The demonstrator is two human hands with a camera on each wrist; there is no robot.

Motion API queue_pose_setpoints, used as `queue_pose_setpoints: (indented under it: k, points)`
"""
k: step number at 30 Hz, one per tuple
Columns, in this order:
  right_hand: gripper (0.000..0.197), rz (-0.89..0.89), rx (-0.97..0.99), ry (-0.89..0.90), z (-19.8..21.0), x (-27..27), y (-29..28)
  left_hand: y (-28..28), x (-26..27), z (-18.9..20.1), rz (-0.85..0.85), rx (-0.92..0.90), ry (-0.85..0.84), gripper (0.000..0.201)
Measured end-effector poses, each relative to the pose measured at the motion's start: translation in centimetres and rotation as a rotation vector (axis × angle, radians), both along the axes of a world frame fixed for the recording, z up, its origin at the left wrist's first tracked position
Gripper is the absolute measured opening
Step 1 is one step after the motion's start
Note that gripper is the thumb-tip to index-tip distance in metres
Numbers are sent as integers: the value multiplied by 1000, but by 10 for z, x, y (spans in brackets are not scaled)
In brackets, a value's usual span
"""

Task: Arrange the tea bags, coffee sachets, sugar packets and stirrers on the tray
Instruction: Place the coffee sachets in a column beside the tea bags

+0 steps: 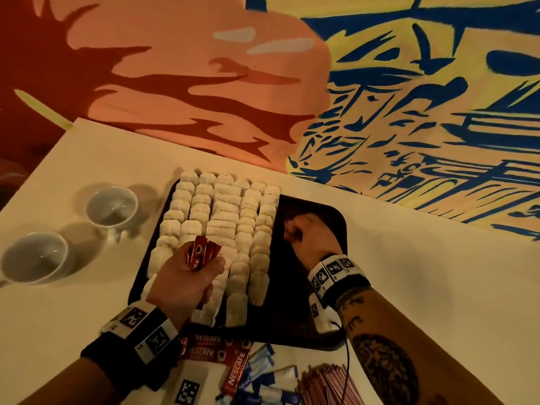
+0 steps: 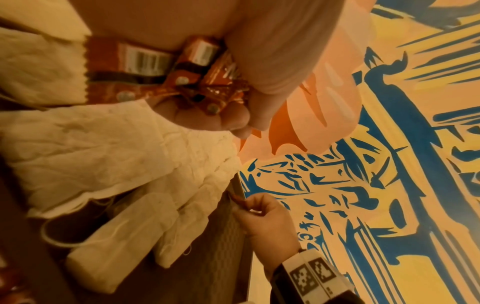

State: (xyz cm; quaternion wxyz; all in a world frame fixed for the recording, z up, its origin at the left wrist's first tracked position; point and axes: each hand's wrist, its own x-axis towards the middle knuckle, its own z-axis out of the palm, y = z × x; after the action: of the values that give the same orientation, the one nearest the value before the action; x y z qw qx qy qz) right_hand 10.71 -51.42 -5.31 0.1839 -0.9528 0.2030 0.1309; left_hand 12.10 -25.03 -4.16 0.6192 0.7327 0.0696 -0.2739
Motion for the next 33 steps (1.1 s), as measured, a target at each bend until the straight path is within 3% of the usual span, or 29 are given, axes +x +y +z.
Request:
queue_pose_setpoints:
  k: [3,6,9,13,21,29,33]
  points:
    - [32,-4,24,140,-7,-10,-3,-2,0,3,-22,-1,-24,8]
    - [32,-75,47,65,-7,-14,1,-3,1,0,-24,-13,-24,9]
    - [30,-267,61,-11,-10,-5,8,-5,0,-1,-38,-12,-19,10]
    - [56,-445,73,100,-17,20,10,-8,1,-1,-34,-3,-9,11]
    - [53,-227,0,104,-29,46,3,0,1,-6,-16,16,4,10]
    - [45,-168,12,72,-38,56,0,-4,3,-1,29,-73,104,12]
    - [43,-167,44,48,-43,54,-1,-13,4,9,70,-180,244,13]
